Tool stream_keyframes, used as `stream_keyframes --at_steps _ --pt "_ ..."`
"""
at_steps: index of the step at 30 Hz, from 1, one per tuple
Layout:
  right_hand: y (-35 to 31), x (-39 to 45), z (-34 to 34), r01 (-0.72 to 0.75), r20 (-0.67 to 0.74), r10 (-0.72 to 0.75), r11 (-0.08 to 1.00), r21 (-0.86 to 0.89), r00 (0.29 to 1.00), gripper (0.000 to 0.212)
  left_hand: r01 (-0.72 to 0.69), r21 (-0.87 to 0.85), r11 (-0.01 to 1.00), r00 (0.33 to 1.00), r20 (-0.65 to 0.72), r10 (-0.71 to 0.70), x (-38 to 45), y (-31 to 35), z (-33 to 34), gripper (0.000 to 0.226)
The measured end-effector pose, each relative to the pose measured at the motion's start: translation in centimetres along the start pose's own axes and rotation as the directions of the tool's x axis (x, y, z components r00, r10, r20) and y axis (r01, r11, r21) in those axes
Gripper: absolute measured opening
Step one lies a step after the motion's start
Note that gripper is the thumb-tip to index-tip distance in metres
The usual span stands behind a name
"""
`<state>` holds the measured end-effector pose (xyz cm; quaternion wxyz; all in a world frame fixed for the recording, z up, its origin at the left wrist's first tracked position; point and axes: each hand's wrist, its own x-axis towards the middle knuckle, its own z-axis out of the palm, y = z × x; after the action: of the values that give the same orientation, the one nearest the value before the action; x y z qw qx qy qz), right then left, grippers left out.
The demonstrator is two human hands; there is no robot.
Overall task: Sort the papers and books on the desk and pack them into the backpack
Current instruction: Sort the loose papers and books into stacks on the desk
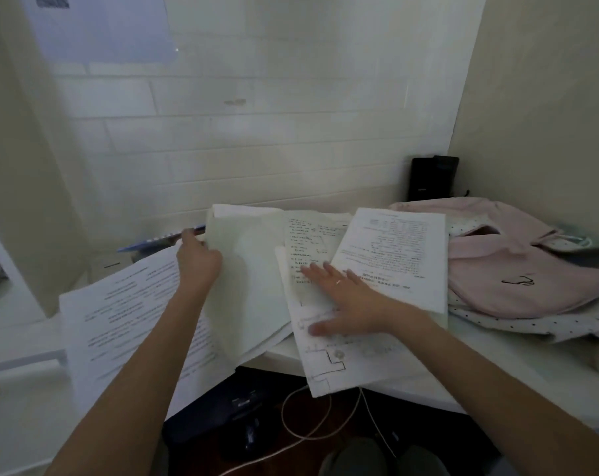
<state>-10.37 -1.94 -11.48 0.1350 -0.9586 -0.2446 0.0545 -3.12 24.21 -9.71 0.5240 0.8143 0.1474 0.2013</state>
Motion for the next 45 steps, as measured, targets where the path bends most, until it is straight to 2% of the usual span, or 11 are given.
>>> stream_keyframes --at_steps 6,13,16,19,21,26,30,32,36,39,45 --pt "0.1 2.4 1.8 -0.105 -0.267 0.055 0.979 -0.177 0.962 0.054 -0.641 0.36 0.678 0.741 0.06 0.669 -3.3 1.3 1.5 0.043" --pt "-0.7 2.4 -2.3 0.0 -0.654 0.446 0.827 0.563 0.611 0.027 -0.246 0.054 0.968 0.862 0.469 0.193 -4.2 3.0 4.5 0.038" --pt "-0.5 2.5 -5.6 -0.19 -0.647 0.296 0.954 0.23 0.703 0.031 -0.209 0.055 0.976 0.79 0.599 0.135 -3.8 3.0 5.3 0.035" --pt "-1.6 3.2 -8.0 -0.26 -0.551 0.125 0.95 -0.175 0.825 0.026 -0.351 0.174 0.92 0.776 0.603 0.182 -3.6 3.3 6.4 0.035" --pt "-2.8 3.8 -9.2 -0.188 -0.656 0.028 0.966 -0.175 0.754 0.025 -0.476 0.242 0.846 0.804 0.51 0.306 -3.8 3.5 7.0 0.038" --pt "-4.9 4.4 -11.7 0.253 -0.827 0.273 0.864 0.436 0.492 0.032 -0.602 0.021 0.798 0.751 0.353 0.558 -4.5 4.6 7.6 0.044" --pt "-5.0 4.3 -12.9 0.59 -0.475 0.536 -0.054 0.806 0.698 0.027 -0.299 -0.23 0.926 0.673 0.638 0.375 -4.4 5.2 8.1 0.081" --pt "-3.9 4.1 -12.5 0.592 -0.379 0.541 -0.296 0.75 0.751 0.03 0.084 -0.452 0.888 0.586 0.743 0.323 -4.6 5.4 7.6 0.065" --pt "-2.1 3.6 -9.9 0.454 -0.231 0.493 -0.399 0.797 0.839 0.035 0.704 -0.534 0.468 0.471 0.844 0.256 -4.3 5.6 6.8 0.074" --pt "-2.4 3.2 -8.7 0.305 -0.178 0.321 -0.408 0.86 0.93 0.028 0.761 -0.532 0.371 0.461 0.846 0.268 -4.4 6.2 7.1 0.094" --pt "-2.6 4.1 -7.5 0.311 -0.249 0.306 -0.172 0.935 0.919 0.041 0.671 -0.714 0.2 0.701 0.699 0.144 -3.2 6.5 6.6 0.043"
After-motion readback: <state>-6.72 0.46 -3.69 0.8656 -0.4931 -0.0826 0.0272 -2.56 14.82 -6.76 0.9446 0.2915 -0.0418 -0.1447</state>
